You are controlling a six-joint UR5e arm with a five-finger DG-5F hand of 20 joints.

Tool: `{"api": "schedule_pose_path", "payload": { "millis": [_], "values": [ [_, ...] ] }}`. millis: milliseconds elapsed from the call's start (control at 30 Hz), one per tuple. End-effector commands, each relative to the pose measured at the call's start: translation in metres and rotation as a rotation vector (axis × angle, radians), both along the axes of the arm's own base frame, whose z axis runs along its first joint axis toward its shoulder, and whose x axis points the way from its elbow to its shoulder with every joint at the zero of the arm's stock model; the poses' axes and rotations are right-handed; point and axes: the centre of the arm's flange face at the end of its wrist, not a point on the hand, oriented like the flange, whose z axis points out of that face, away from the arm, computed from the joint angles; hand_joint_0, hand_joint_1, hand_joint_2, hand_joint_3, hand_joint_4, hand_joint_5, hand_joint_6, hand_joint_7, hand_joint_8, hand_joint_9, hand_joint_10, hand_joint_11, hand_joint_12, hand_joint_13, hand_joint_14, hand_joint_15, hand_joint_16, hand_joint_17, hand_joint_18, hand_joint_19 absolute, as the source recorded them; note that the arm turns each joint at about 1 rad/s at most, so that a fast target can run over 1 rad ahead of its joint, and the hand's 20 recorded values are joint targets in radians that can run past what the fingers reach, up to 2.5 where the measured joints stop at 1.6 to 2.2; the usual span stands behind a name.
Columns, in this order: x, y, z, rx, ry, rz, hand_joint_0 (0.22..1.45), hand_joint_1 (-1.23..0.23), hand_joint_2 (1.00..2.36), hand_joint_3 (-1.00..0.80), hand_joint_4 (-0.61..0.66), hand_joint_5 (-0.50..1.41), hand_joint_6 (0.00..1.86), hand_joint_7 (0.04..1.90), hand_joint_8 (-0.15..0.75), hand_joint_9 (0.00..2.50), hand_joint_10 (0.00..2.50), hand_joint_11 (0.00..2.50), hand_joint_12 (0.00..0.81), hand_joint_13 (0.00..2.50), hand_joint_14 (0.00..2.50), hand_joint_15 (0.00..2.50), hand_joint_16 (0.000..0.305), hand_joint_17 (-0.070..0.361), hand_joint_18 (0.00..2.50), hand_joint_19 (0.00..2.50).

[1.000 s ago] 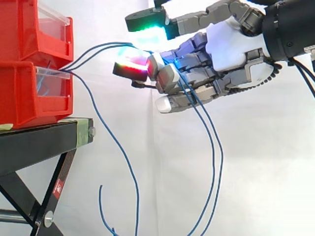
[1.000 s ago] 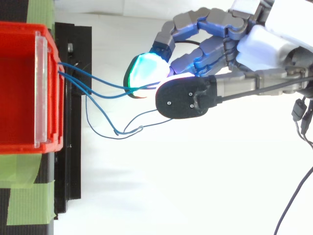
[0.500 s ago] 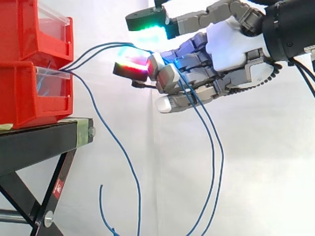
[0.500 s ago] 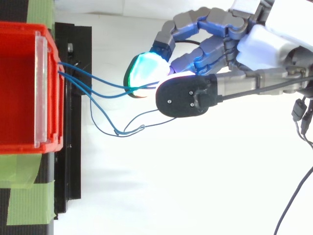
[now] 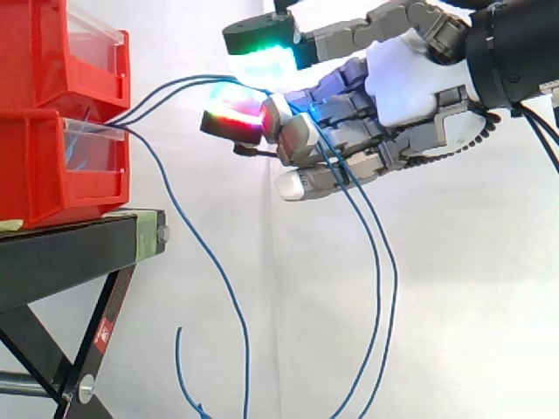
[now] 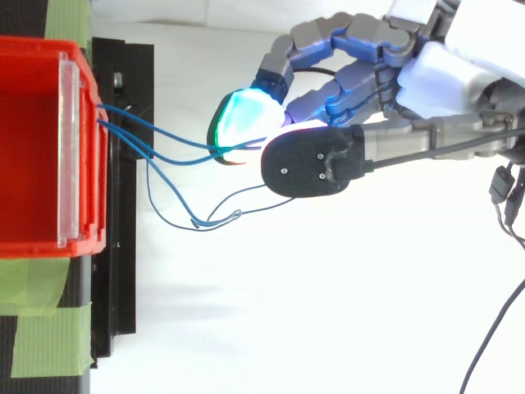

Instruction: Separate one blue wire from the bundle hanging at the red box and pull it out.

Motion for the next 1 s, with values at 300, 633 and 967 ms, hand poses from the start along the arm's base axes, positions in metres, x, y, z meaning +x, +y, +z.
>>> {"api": "schedule_pose_path", "payload": {
  "millis": [300, 633, 967],
  "values": [
    [0.0001, -0.0001, 0.0, -0.002, 0.001, 0.001, 0.54, -0.7, 1.01, -0.24, 0.19, -0.21, 0.87, 0.84, 0.328, 0.94, 0.01, 1.43, 0.41, 1.03, 0.0, 1.51, 0.055, 0.124, 0.72, 0.55],
    [0.0001, -0.0001, 0.0, -0.002, 0.001, 0.001, 0.59, -0.75, 1.01, -0.12, 0.22, -0.2, 0.87, 0.81, 0.35, 0.95, 0.0, 1.4, 0.444, 1.04, 0.01, 1.48, 0.059, 0.133, 0.76, 0.52],
    [0.0002, 0.0008, 0.0, -0.002, 0.001, 0.003, 0.64, -0.84, 1.01, -0.1, 0.19, -0.21, 0.87, 0.83, 0.313, 0.89, 0.01, 1.44, 0.4, 1.0, 0.0, 1.51, 0.054, 0.122, 0.71, 0.51]
  ]
}}
